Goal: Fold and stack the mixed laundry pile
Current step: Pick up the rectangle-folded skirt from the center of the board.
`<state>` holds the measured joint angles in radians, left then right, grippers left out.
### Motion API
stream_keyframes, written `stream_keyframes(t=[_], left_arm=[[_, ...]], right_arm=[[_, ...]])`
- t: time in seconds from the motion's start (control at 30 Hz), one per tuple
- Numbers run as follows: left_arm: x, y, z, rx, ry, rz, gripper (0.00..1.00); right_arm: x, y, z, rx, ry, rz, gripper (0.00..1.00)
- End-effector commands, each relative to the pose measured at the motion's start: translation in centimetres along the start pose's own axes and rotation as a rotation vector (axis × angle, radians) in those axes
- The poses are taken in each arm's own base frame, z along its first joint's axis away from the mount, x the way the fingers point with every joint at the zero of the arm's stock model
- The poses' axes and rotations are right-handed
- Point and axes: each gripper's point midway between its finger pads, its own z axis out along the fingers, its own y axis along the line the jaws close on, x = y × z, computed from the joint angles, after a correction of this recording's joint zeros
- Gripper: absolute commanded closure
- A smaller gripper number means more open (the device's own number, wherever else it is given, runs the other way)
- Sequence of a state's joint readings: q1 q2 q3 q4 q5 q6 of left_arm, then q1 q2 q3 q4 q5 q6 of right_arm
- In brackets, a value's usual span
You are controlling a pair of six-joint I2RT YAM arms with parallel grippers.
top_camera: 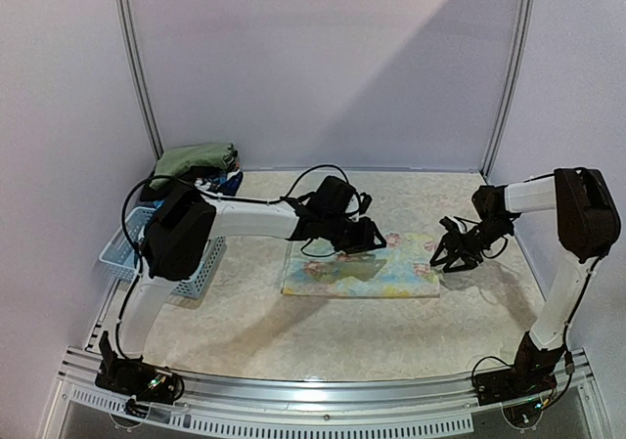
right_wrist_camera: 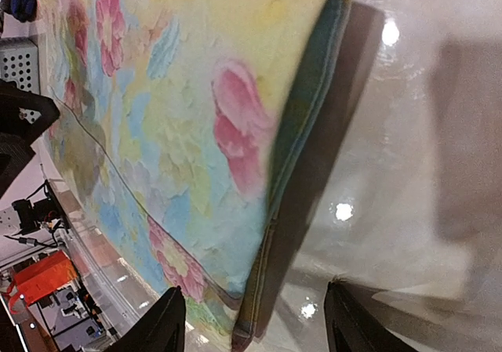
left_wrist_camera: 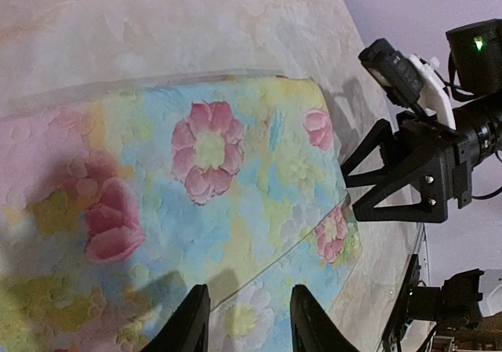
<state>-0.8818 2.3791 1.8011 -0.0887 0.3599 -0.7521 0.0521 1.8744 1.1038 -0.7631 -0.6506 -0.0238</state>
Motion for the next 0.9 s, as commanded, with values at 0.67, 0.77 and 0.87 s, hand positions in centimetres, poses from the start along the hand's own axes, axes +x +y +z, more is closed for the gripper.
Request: stream_keyframes(t=[0.67,0.77,0.87], left_arm=[[4.2,2.6,5.1,-0.059,0.09,-0.09,0.72],[4.4,3.0,5.2,-0.066,0.098,-0.104,0.73],[4.6,3.3,5.3,-0.07,0.105,-0.112,0.74]], right_arm=[[0.0,-1.1,5.2,0.006,0.063,0.172,0.38],[-0.4,-0.8,5.2,-0.001,0.051,0.175,0.38],[-0.6,-0.6,5.2,-0.005,0.04,0.172,0.38]])
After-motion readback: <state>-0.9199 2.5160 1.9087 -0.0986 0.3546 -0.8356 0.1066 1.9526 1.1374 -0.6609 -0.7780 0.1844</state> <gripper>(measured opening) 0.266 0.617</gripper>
